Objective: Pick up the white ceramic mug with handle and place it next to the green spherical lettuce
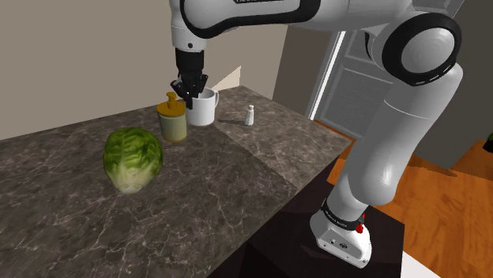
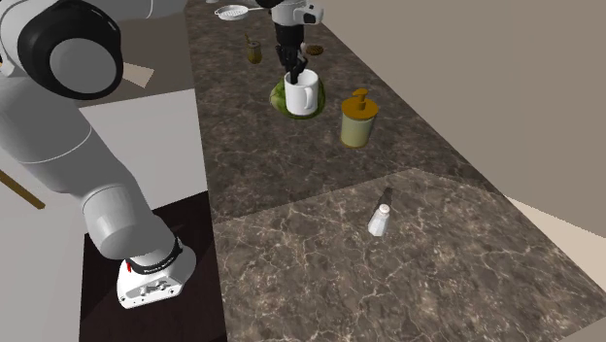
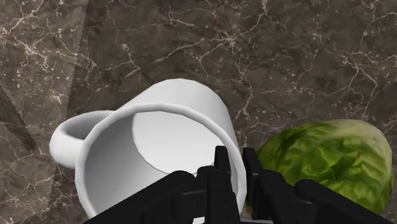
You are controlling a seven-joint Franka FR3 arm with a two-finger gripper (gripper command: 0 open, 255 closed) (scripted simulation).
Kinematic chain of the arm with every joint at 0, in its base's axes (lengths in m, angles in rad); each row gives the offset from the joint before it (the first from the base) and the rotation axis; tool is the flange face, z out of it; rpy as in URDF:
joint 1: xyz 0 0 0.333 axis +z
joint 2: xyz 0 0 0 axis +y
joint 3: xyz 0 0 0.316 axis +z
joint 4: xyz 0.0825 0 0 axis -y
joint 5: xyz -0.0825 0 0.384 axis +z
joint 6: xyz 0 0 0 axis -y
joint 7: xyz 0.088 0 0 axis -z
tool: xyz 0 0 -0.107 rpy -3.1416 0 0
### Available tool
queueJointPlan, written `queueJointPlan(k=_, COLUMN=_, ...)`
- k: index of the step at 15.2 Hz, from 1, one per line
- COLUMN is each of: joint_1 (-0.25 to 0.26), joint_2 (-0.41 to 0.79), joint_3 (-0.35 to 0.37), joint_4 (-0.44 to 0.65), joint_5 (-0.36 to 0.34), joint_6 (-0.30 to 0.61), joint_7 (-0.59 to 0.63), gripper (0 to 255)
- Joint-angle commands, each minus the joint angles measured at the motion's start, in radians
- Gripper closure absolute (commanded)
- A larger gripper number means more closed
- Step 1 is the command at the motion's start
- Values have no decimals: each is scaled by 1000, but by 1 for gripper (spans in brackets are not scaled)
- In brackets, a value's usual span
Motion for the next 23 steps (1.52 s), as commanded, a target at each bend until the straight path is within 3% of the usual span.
queueJointPlan(k=1, joint_1=1, joint_2=-2, joint_3=1, joint_4=-31, joint_5=0, joint_6=30, joint_7=2, gripper=255)
queueJointPlan(k=23, joint_1=3, joint_2=52, joint_3=2, joint_4=-266, joint_5=-13, joint_6=318, joint_7=13, gripper=255)
